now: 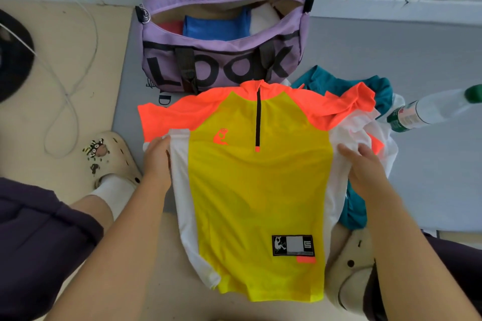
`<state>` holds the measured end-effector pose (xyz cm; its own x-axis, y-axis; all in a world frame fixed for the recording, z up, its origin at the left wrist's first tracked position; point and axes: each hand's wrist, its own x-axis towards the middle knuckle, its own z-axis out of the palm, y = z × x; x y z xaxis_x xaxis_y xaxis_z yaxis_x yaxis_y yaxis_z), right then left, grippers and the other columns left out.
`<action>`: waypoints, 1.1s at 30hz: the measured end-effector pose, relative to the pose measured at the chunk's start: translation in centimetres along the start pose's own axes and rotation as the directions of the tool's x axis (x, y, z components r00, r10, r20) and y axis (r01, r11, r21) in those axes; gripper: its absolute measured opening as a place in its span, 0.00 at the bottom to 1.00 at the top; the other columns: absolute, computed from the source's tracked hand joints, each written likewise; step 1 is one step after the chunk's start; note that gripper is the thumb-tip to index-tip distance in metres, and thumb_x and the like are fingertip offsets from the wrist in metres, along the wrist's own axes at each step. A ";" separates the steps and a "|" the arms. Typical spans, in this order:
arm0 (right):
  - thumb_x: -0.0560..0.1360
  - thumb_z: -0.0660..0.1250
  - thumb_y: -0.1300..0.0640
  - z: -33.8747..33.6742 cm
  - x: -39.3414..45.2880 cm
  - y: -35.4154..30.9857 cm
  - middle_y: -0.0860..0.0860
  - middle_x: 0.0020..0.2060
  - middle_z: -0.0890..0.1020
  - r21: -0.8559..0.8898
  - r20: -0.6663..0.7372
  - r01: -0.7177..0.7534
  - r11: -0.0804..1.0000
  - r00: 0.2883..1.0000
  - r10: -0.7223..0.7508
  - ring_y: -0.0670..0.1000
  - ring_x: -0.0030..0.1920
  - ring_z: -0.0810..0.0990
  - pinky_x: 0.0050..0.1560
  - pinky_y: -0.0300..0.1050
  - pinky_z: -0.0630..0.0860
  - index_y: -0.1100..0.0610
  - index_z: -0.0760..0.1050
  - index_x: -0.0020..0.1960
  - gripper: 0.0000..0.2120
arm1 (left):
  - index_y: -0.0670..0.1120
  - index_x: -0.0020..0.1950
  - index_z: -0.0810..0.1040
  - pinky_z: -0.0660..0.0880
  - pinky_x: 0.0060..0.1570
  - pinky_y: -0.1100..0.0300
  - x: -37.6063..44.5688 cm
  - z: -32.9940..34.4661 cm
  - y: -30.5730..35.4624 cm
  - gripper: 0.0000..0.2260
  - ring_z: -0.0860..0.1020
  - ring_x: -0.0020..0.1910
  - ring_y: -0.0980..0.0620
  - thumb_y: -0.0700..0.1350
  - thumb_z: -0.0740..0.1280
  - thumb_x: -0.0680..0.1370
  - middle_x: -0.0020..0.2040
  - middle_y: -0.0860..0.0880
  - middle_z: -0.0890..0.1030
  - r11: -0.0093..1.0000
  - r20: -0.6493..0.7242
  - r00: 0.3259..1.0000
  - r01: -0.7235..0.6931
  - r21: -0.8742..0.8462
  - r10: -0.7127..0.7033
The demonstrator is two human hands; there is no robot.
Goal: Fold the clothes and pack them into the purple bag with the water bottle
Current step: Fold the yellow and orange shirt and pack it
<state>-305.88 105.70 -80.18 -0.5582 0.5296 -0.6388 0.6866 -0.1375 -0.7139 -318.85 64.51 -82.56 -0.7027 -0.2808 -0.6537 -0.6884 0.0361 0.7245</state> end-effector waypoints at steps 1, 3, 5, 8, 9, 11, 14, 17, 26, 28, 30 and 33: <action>0.69 0.72 0.46 -0.1 0.1 -0.3 0.53 0.51 0.82 0.042 -0.013 0.002 0.999 1.000 -0.001 0.59 0.56 0.81 0.60 0.59 0.76 0.48 0.79 0.49 0.11 | 0.45 0.41 0.72 0.67 0.42 0.53 0.0 -0.1 0.5 0.11 0.73 0.39 0.47 0.48 0.61 0.81 0.39 0.44 0.72 0.999 -0.017 0.999 -0.036 -0.007 0.035; 0.69 0.72 0.44 -0.2 0.2 -0.7 0.53 0.52 0.83 0.064 -0.050 -0.004 0.998 0.999 0.008 0.58 0.55 0.82 0.59 0.60 0.77 0.49 0.79 0.50 0.13 | 0.52 0.41 0.74 0.70 0.45 0.52 -0.3 0.0 0.9 0.10 0.75 0.46 0.45 0.51 0.61 0.81 0.44 0.44 0.76 0.994 -0.114 0.991 -0.055 0.097 0.066; 0.69 0.72 0.43 -0.3 0.1 -0.3 0.58 0.49 0.83 0.013 -0.054 -0.028 1.000 0.998 0.029 0.59 0.50 0.82 0.55 0.59 0.79 0.53 0.79 0.49 0.16 | 0.55 0.45 0.77 0.74 0.52 0.49 -0.7 0.3 0.5 0.07 0.77 0.51 0.45 0.55 0.63 0.80 0.49 0.47 0.79 0.989 -0.104 0.995 0.007 0.149 0.008; 0.71 0.74 0.46 0.0 -0.4 0.9 0.57 0.41 0.82 -0.149 0.019 -0.082 0.985 0.996 0.086 0.60 0.45 0.81 0.49 0.57 0.79 0.61 0.80 0.49 0.19 | 0.45 0.59 0.78 0.74 0.57 0.48 -1.0 0.6 -1.3 0.17 0.78 0.55 0.44 0.55 0.68 0.78 0.53 0.43 0.80 0.908 0.025 0.966 0.232 0.349 -0.257; 0.71 0.74 0.48 0.0 -0.6 1.2 0.59 0.44 0.83 -0.200 0.038 -0.096 0.975 0.994 0.105 0.61 0.47 0.82 0.53 0.58 0.79 0.64 0.79 0.50 0.19 | 0.43 0.55 0.78 0.73 0.54 0.49 -1.0 0.4 -1.9 0.14 0.77 0.52 0.43 0.53 0.69 0.77 0.50 0.42 0.79 0.893 0.034 0.963 0.235 0.384 -0.268; 0.73 0.73 0.52 -0.1 -1.0 1.5 0.61 0.47 0.83 -0.238 0.056 -0.084 0.968 0.993 0.100 0.62 0.49 0.81 0.57 0.59 0.78 0.66 0.79 0.52 0.17 | 0.42 0.47 0.77 0.73 0.52 0.49 -0.9 -0.1 -2.3 0.10 0.76 0.50 0.43 0.50 0.69 0.78 0.47 0.41 0.78 0.911 0.034 0.973 0.199 0.362 -0.227; 0.77 0.68 0.51 -0.8 -1.1 1.3 0.60 0.42 0.77 -0.184 -0.010 -0.010 0.983 1.000 0.008 0.57 0.44 0.77 0.48 0.54 0.75 0.71 0.75 0.54 0.21 | 0.46 0.58 0.78 0.72 0.47 0.52 -1.0 -0.9 -1.6 0.11 0.75 0.53 0.44 0.50 0.63 0.81 0.51 0.47 0.76 0.939 -0.057 0.994 0.103 0.329 -0.089; 0.76 0.68 0.48 -1.2 -0.7 0.1 0.57 0.41 0.73 -0.177 -0.123 0.043 0.983 0.990 -0.066 0.55 0.41 0.72 0.44 0.50 0.69 0.72 0.72 0.55 0.25 | 0.51 0.40 0.74 0.65 0.35 0.57 -1.0 -0.8 -0.4 0.10 0.71 0.44 0.48 0.49 0.63 0.81 0.37 0.51 0.73 0.953 -0.148 0.984 -0.055 0.298 0.103; 0.76 0.68 0.55 -0.3 0.0 -3.4 0.48 0.56 0.79 0.017 -0.051 0.164 0.986 0.985 -0.163 0.56 0.58 0.76 0.63 0.61 0.74 0.45 0.82 0.53 0.09 | 0.50 0.63 0.80 0.73 0.57 0.54 -1.0 0.1 3.8 0.11 0.76 0.57 0.51 0.44 0.65 0.81 0.62 0.50 0.80 0.942 0.121 0.966 -0.252 0.223 0.230; 0.74 0.70 0.57 -0.2 -0.2 -3.7 0.48 0.50 0.80 -0.039 0.040 0.175 0.984 0.984 -0.174 0.56 0.56 0.78 0.61 0.57 0.76 0.46 0.84 0.48 0.07 | 0.50 0.60 0.82 0.74 0.58 0.51 -0.8 -0.1 3.6 0.11 0.77 0.58 0.48 0.41 0.68 0.79 0.60 0.46 0.80 0.935 0.231 0.958 -0.229 0.270 0.168; 0.73 0.72 0.60 0.0 0.0 -3.8 0.47 0.49 0.82 -0.203 0.108 0.237 0.950 0.970 -0.219 0.48 0.49 0.78 0.54 0.47 0.76 0.45 0.83 0.45 0.10 | 0.51 0.58 0.82 0.74 0.55 0.54 -0.4 -0.2 3.3 0.11 0.77 0.55 0.48 0.40 0.70 0.77 0.56 0.47 0.80 0.907 0.260 0.954 -0.236 0.349 0.148; 0.73 0.71 0.60 0.1 0.8 -3.6 0.49 0.45 0.82 -0.524 0.066 0.302 0.796 0.947 -0.316 0.46 0.44 0.76 0.47 0.40 0.69 0.51 0.83 0.48 0.06 | 0.46 0.56 0.83 0.73 0.46 0.55 0.2 -0.5 2.6 0.08 0.77 0.45 0.48 0.43 0.69 0.78 0.47 0.45 0.82 0.824 0.123 0.964 -0.267 0.499 0.238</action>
<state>-308.85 106.57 -78.13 -0.7758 0.4897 -0.3980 0.6224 0.4895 -0.6108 -320.69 64.11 -80.67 -0.8629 -0.1440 -0.4845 -0.4694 0.5837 0.6625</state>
